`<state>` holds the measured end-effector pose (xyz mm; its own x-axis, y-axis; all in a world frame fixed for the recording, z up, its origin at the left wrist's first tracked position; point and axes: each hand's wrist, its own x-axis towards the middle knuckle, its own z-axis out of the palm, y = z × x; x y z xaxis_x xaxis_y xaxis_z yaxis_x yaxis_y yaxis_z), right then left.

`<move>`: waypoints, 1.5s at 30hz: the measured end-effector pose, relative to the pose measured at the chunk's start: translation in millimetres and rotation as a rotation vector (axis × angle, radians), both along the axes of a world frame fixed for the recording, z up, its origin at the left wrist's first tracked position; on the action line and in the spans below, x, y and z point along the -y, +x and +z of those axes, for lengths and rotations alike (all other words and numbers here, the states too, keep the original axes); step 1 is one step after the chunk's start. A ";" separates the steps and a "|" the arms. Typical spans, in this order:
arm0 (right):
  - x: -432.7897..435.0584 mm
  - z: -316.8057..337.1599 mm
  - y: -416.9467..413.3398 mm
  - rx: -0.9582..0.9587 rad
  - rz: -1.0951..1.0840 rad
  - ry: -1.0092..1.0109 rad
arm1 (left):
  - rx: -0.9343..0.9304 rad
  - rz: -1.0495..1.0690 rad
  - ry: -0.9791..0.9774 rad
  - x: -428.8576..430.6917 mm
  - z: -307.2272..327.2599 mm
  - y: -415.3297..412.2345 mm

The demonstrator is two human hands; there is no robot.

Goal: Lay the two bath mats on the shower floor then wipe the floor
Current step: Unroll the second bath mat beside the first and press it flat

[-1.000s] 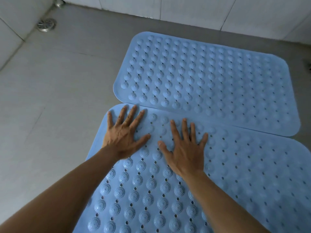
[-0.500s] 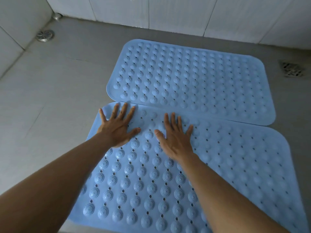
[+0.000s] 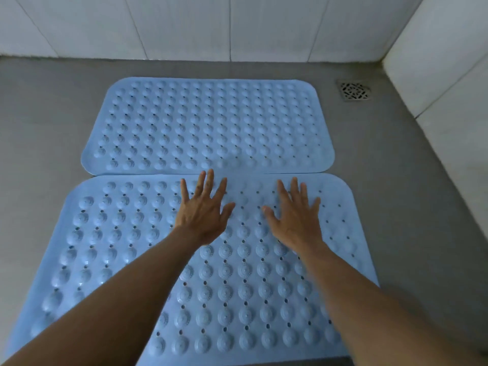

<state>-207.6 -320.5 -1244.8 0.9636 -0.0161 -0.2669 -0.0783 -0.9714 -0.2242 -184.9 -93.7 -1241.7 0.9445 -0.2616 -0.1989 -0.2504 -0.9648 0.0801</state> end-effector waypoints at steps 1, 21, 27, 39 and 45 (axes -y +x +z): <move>16.6 -2.3 -1.1 -0.026 -0.037 -0.037 | -0.005 -0.019 -0.005 14.7 -1.8 1.6; 71.6 -28.4 1.4 0.010 -0.041 -0.108 | -0.069 0.023 -0.002 72.2 -28.2 -1.7; 71.1 -17.8 4.3 -0.113 -0.025 -0.104 | -0.195 0.013 -0.003 69.5 -20.4 3.7; 20.5 -0.1 -18.8 -0.129 0.011 -0.086 | -0.104 0.064 -0.447 28.7 -5.0 -10.3; -70.1 5.6 -57.7 -0.078 0.139 -0.007 | -0.036 0.155 -0.251 -66.1 -6.1 -78.2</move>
